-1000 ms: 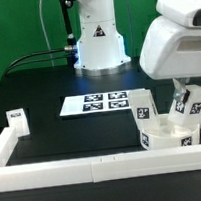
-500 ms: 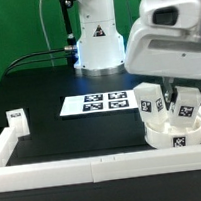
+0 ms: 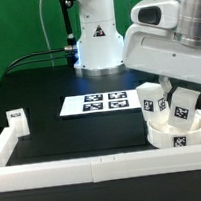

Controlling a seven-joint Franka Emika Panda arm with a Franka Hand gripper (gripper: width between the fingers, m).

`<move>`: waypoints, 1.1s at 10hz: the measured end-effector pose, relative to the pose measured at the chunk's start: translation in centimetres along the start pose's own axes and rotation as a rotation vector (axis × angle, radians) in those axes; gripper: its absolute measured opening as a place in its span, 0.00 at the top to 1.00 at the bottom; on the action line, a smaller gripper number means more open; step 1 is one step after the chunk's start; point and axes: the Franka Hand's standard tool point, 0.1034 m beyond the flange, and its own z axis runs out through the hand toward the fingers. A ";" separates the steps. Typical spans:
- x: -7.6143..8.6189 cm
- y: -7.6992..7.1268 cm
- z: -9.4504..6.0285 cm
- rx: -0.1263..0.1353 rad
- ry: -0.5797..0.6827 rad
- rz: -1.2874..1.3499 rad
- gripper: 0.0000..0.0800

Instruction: Assemble stool

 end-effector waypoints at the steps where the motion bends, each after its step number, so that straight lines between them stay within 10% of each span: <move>1: 0.6 0.4 0.1 0.028 0.032 0.069 0.58; 3: 1.1 1.3 0.2 0.100 0.041 0.281 0.58; 8: 1.0 1.3 0.1 0.125 0.020 0.739 0.58; 11: 0.5 -0.1 -0.1 0.251 -0.006 1.169 0.58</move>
Offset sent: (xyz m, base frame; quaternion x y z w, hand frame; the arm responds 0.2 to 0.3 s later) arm -0.0071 0.0066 -0.0049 0.0359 0.0039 0.1611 0.9863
